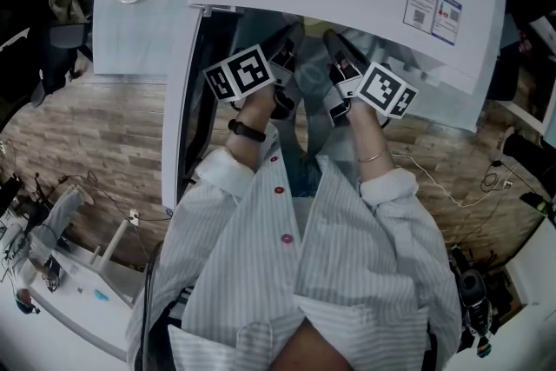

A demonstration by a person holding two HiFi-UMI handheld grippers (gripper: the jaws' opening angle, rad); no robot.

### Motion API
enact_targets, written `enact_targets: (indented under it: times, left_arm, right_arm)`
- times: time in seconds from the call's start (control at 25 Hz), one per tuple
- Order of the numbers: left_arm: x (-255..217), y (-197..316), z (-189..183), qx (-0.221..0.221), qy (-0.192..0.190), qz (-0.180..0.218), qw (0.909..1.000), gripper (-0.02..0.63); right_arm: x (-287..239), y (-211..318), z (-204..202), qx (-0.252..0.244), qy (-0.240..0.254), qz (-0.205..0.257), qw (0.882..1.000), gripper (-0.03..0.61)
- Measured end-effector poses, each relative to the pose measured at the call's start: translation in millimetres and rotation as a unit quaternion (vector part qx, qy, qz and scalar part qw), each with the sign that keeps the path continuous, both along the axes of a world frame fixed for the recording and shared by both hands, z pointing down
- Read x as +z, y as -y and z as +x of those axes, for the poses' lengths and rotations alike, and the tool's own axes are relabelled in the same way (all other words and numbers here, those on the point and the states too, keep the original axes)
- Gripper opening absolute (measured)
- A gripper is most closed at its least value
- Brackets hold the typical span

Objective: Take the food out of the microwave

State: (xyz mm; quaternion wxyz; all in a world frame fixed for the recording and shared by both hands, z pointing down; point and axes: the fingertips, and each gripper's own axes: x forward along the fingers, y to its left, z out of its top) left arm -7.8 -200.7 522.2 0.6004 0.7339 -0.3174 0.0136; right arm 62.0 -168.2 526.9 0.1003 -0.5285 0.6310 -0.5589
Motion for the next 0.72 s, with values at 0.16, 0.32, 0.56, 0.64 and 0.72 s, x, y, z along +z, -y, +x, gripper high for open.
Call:
enact_targets:
  times: [0.16, 0.32, 0.56, 0.64, 0.72]
  left_arm:
    - [1.3, -2.7, -1.2, 0.007, 0.004, 0.001, 1.0, 0.049]
    - [0.8, -8.4, -3.7, 0.011, 0.005, 0.005, 0.9999, 0.048]
    - [-1.1, -21.4, -13.4, 0.018, 0.0, 0.013, 0.9998, 0.048]
    - [-1.0, -22.5, -13.6, 0.021, 0.002, 0.016, 0.9997, 0.048]
    - [-3.6, -27.3, -14.2, 0.023, 0.005, 0.021, 0.9995, 0.048]
  right_arm:
    - [1.5, -3.3, -1.3, 0.004, -0.003, -0.004, 1.0, 0.081]
    - [1.1, -10.0, -3.9, 0.013, -0.006, -0.004, 1.0, 0.08]
    - [-2.0, -23.8, -14.1, 0.026, -0.007, 0.005, 1.0, 0.08]
    - [-1.3, -25.5, -14.5, 0.029, -0.005, 0.008, 1.0, 0.08]
    - [-2.6, -30.6, -15.2, 0.03, -0.004, 0.01, 0.999, 0.08]
